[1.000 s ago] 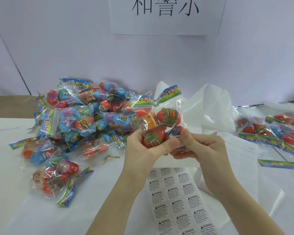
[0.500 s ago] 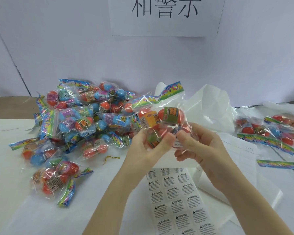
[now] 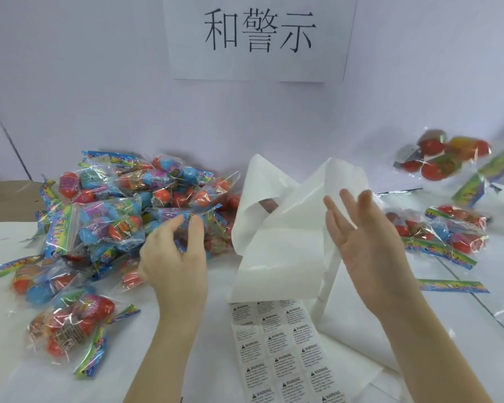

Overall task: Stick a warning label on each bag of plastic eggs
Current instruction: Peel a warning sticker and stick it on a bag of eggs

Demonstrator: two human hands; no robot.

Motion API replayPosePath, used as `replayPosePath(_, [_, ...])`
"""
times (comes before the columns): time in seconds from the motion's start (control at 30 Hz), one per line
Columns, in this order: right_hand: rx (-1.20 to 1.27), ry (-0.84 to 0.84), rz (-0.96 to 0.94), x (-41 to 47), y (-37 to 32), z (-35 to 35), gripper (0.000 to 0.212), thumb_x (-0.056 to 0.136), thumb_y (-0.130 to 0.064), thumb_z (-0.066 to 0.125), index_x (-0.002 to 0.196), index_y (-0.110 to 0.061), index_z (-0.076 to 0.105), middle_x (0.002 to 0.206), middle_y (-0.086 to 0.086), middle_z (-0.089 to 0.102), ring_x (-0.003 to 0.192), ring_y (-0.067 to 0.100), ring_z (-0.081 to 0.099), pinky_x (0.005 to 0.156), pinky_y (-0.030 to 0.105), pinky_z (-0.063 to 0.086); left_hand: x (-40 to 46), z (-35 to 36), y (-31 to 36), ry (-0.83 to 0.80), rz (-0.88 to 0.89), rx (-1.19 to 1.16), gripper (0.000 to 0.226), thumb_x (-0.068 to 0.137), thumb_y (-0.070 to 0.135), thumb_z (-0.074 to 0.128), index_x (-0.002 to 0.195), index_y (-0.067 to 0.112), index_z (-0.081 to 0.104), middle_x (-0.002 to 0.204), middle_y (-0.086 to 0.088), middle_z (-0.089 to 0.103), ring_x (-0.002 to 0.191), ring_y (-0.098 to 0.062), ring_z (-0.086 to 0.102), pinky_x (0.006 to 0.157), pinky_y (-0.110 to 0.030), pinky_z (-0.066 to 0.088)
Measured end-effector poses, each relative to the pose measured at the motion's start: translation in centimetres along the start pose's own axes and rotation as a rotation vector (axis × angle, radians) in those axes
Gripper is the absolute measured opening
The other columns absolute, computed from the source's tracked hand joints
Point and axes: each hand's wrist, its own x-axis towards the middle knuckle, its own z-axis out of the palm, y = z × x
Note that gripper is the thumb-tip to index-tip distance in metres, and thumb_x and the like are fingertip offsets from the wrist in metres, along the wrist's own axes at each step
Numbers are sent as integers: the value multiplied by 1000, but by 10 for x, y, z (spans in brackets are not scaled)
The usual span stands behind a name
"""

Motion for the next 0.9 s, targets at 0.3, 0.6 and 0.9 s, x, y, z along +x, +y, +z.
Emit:
replayPosePath(0.3, [-691, -150, -34, -15, 27, 10, 32, 80, -15, 70, 110, -24, 65, 102, -16, 67, 86, -7, 64, 68, 5, 45, 38, -36, -33, 32, -294, 621, 93, 69, 44, 78, 144, 29, 25, 158, -13, -10, 143, -37, -14, 100, -74, -3])
replayPosePath(0.6, [-793, -169, -140, -23, 35, 15, 16, 79, -14, 71, 88, -27, 71, 81, -20, 69, 75, -5, 62, 62, 4, 43, 35, -23, -38, 33, -144, 545, 82, 84, 24, 69, 146, 9, 18, 140, -21, 38, 128, -36, 39, 107, -49, 24])
replayPosePath(0.9, [-822, -195, -189, -26, 37, 17, 17, 79, -14, 70, 84, -30, 71, 80, -27, 67, 72, -5, 61, 58, 4, 41, 35, -27, -41, 350, -41, 364, 47, 91, 34, 58, 133, 12, 53, 124, -13, 63, 111, -31, 59, 98, -47, 41])
